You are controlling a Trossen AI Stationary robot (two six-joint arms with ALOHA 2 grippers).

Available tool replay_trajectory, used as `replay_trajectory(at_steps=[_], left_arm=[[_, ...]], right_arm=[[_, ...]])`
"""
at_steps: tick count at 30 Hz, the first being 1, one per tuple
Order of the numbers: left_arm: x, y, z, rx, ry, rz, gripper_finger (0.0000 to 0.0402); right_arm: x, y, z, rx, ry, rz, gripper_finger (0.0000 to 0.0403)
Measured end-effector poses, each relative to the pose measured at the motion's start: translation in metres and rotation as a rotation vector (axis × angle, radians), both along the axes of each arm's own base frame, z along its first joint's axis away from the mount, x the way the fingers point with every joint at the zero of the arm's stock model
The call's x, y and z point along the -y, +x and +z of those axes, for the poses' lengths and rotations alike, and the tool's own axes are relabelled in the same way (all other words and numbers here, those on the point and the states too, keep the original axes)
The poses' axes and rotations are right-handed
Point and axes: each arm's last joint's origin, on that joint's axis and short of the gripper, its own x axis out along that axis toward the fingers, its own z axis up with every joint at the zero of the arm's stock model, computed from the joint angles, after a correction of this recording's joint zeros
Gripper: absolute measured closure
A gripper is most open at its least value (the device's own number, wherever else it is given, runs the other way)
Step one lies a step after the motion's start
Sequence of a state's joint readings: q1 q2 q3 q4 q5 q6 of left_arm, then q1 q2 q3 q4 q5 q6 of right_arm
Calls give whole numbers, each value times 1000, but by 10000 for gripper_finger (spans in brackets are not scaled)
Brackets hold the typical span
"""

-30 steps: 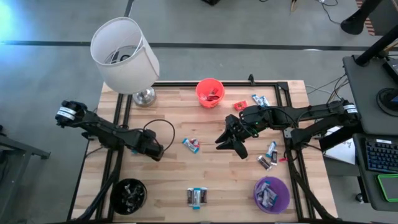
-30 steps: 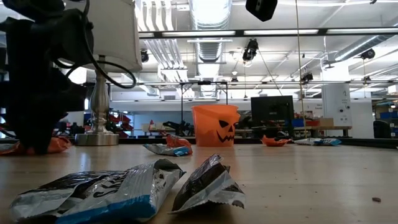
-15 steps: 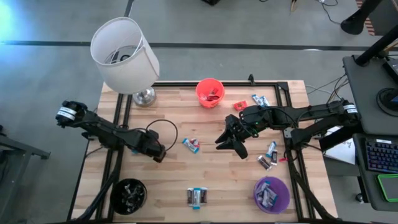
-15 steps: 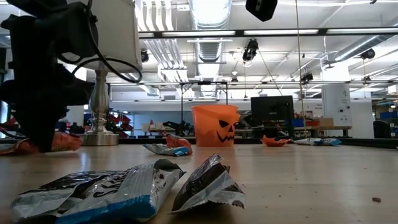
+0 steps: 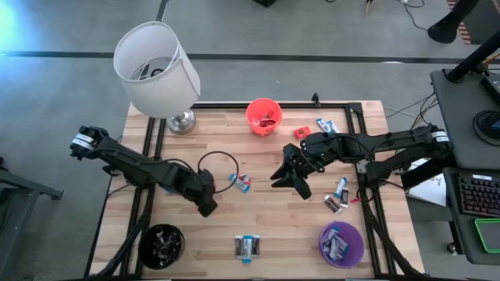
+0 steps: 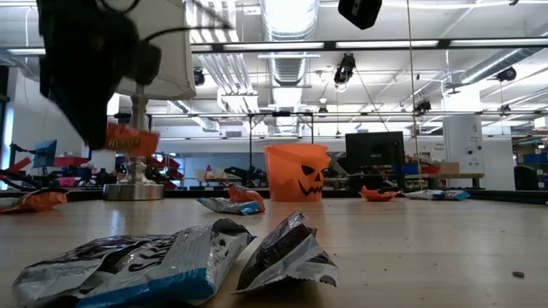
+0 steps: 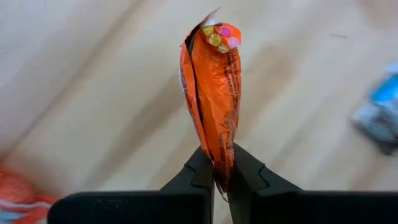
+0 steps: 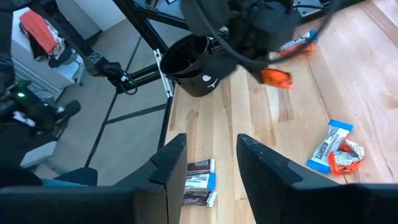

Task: Organize candy in baskets
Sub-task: Put the orange chocolate into the orange bucket

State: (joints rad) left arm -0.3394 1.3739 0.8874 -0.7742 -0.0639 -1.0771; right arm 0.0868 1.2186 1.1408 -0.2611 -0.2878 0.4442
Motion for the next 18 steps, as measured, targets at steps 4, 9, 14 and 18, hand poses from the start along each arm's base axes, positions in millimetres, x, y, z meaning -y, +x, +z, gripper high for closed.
replay_trajectory(at_steps=[4, 9, 14, 18], left_arm=[[12, 8, 24, 81, -21, -67, 400], [21, 18, 53, 182, -37, -126, 400], [24, 28, 78, 306, -42, -178, 400], [28, 37, 93, 390, -31, -240, 401]], right_arm=[[0, 0, -1, -4, -7, 4, 271], [0, 2, -3, 2, -55, 26, 266], [-2, 12, -15, -13, -109, 56, 246], [-7, 24, -26, -3, -153, 91, 225]])
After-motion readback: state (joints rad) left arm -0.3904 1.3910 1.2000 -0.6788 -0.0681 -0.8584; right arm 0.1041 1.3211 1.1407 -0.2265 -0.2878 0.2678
